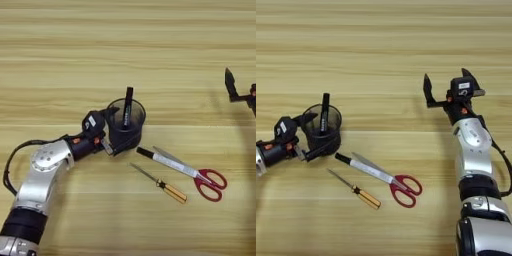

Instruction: Move the objects on the table

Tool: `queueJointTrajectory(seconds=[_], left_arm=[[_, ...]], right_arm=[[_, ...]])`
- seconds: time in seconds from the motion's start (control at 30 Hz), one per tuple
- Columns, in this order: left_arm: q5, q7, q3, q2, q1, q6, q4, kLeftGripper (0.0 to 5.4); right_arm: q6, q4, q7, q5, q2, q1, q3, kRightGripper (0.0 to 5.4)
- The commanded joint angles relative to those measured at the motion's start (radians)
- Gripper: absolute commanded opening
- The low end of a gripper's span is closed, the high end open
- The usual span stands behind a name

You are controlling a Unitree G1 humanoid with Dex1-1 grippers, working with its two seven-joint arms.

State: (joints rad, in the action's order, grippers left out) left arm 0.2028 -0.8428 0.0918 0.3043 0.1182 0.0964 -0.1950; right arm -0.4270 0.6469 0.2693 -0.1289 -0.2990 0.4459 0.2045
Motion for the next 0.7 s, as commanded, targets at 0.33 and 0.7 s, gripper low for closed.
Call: queueJointTrajectory(seconds=[0.33, 0.7], left_arm=[[0.015, -0.068, 0.035, 0.048, -0.056, -0.015, 0.053, 4.94], [0.018, -0.096, 0.052, 0.051, -0.067, -0.008, 0.060, 5.39]], right_arm=[[-0.001, -0.013, 0.005, -0.006, 0.004, 0.007, -0.003, 5.40], [-0.004, -0.011, 0.007, -0.006, 0.002, 0.009, -0.003, 5.40]])
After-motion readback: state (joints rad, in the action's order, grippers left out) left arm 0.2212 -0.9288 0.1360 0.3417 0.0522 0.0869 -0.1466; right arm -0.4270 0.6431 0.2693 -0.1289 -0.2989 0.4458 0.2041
